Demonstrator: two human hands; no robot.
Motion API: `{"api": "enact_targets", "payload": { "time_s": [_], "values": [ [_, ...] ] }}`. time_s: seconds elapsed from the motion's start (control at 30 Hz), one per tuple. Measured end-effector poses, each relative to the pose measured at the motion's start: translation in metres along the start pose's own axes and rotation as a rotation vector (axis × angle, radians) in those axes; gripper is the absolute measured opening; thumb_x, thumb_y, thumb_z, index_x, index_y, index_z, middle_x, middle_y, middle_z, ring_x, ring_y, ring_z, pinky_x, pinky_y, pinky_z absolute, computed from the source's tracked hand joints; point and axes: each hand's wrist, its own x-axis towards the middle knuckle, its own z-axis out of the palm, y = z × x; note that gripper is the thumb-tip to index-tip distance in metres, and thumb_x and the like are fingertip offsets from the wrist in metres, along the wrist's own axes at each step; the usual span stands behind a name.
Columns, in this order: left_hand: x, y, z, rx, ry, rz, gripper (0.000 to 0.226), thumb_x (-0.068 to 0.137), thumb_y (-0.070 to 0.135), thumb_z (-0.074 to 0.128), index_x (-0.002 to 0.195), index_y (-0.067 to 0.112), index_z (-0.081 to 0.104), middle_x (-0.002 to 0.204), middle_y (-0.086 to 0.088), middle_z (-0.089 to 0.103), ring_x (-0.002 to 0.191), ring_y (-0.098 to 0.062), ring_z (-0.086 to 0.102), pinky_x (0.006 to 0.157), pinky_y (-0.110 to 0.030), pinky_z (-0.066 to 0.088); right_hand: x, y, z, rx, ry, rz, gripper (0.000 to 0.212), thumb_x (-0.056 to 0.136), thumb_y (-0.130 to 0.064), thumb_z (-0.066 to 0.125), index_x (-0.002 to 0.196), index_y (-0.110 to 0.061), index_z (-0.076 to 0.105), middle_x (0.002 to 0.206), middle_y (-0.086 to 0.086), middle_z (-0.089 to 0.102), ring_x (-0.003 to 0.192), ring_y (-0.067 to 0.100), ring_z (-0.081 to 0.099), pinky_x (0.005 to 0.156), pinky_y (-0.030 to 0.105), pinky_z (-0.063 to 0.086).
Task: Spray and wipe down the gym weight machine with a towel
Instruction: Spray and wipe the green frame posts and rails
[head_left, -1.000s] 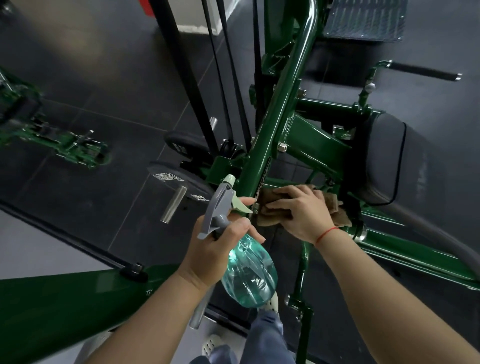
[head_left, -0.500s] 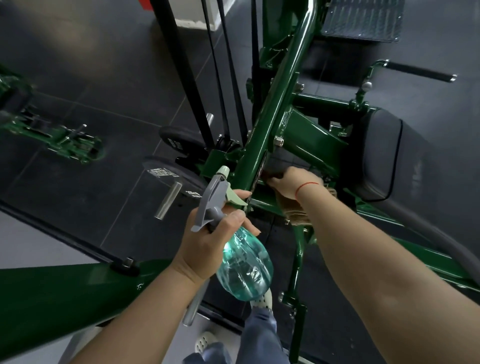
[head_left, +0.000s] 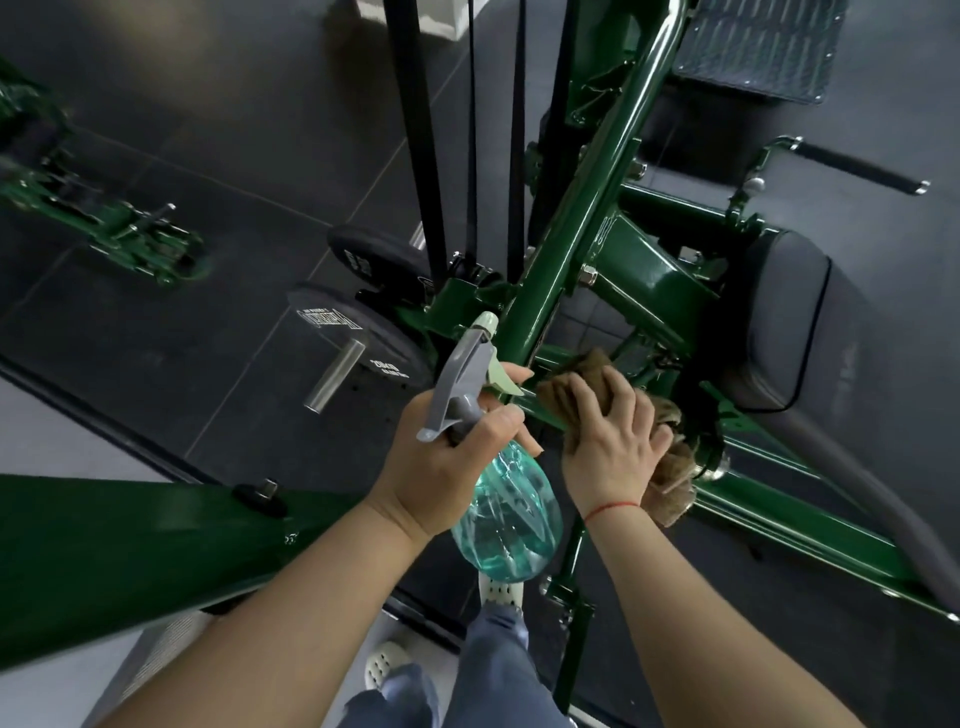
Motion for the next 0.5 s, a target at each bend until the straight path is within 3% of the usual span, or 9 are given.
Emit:
{"api": "enact_targets", "payload": {
  "time_s": [0.1,0.17,0.27,0.33,0.4,0.5],
  "values": [
    [0.001,-0.002,-0.001,-0.022,-0.020,-0.010,0.043,0.083,0.041,0.055,0.075,0.005,0.077,0.099,-0.024,0.066,0.081,-0.019,0.054,0.081,-0.006,0.042,-0.005,0.000,-0.003,0.067,0.050,-0.015,0.070,0.058,-0.008,0.085,0.120,-0.033,0.066,0.138,0.005,0.050,0.124,0.036,0.041,0.090,0.056,0.038],
    [0.002,-0.004,-0.001,-0.002,-0.012,0.014,0.042,0.083,0.039,0.055,0.073,0.005,0.077,0.098,-0.023,0.068,0.083,-0.032,0.057,0.082,-0.007,0.043,-0.012,0.001,-0.005,0.137,0.045,-0.001,0.061,0.059,-0.005,0.083,0.113,-0.033,0.070,0.133,0.003,0.053,0.120,0.036,0.044,0.087,0.053,0.040],
    [0.001,-0.008,-0.001,0.038,-0.020,0.083,0.039,0.086,0.035,0.054,0.075,0.004,0.076,0.094,-0.006,0.074,0.093,-0.013,0.064,0.089,-0.009,0.042,-0.022,0.002,-0.006,0.401,0.038,0.115,0.052,0.066,0.001,0.079,0.107,-0.031,0.073,0.127,0.001,0.052,0.116,0.032,0.047,0.091,0.053,0.046],
    [0.001,-0.013,-0.001,0.081,-0.029,0.078,0.042,0.086,0.039,0.053,0.080,0.005,0.076,0.098,0.008,0.073,0.098,0.002,0.065,0.091,-0.012,0.042,-0.027,0.001,-0.006,0.710,-0.035,0.297,0.050,0.071,0.003,0.078,0.106,-0.032,0.070,0.124,0.000,0.047,0.116,0.024,0.048,0.102,0.047,0.046],
    [0.001,-0.011,-0.001,0.069,-0.016,0.031,0.044,0.084,0.043,0.052,0.077,0.007,0.077,0.107,0.008,0.072,0.104,0.004,0.064,0.091,-0.012,0.042,-0.038,-0.001,0.000,0.982,-0.110,0.531,0.047,0.072,-0.009,0.079,0.108,-0.036,0.065,0.125,0.002,0.047,0.114,0.018,0.053,0.105,0.039,0.047],
    [0.002,-0.014,-0.001,0.079,-0.023,0.088,0.041,0.087,0.036,0.053,0.071,0.006,0.077,0.122,0.004,0.068,0.115,-0.003,0.063,0.096,-0.014,0.042,-0.057,-0.013,0.003,1.327,0.027,0.982,0.048,0.077,-0.034,0.078,0.119,-0.040,0.057,0.127,0.009,0.057,0.112,0.028,0.064,0.098,0.053,0.054]
  ]
}}
